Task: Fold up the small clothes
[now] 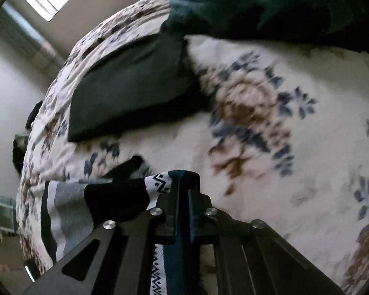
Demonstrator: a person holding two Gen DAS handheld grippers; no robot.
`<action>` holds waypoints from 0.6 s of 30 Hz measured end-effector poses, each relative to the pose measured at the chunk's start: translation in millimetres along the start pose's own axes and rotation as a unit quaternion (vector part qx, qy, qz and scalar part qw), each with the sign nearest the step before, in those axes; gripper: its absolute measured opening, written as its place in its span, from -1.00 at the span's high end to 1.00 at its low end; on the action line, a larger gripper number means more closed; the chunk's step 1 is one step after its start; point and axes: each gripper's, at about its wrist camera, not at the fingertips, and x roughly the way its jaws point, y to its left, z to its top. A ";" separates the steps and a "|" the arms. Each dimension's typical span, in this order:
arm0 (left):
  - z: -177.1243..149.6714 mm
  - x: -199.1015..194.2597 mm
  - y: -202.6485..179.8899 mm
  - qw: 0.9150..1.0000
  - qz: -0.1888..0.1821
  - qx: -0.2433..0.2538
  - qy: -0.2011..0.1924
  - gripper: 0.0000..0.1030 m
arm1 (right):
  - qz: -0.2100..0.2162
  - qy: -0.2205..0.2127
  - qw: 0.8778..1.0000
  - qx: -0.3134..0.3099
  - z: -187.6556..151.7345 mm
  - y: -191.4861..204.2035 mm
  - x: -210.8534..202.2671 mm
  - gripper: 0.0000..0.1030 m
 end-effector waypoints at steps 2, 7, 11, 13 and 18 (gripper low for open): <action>-1.9 0.9 1.0 1.000 0.002 -0.008 -0.007 -1.00 | -0.004 0.000 1.000 0.007 6.0 -9.8 -2.0 0.89; 17.4 -18.8 15.3 0.999 -0.025 -0.026 0.031 -0.97 | -0.029 0.033 0.999 -0.017 16.3 5.2 46.4 0.89; 51.6 -77.7 7.2 0.997 -0.057 -0.021 -0.050 -0.97 | -0.013 0.087 0.996 -0.024 17.1 12.0 75.8 0.88; 86.1 -96.3 -17.5 0.991 -0.111 0.007 -0.071 -0.97 | 0.018 0.108 0.994 0.014 16.5 -0.9 75.0 0.52; 152.4 -61.8 -103.7 0.978 -0.182 0.097 -0.019 -0.97 | 0.134 0.117 0.974 0.141 1.2 -48.6 63.6 -0.02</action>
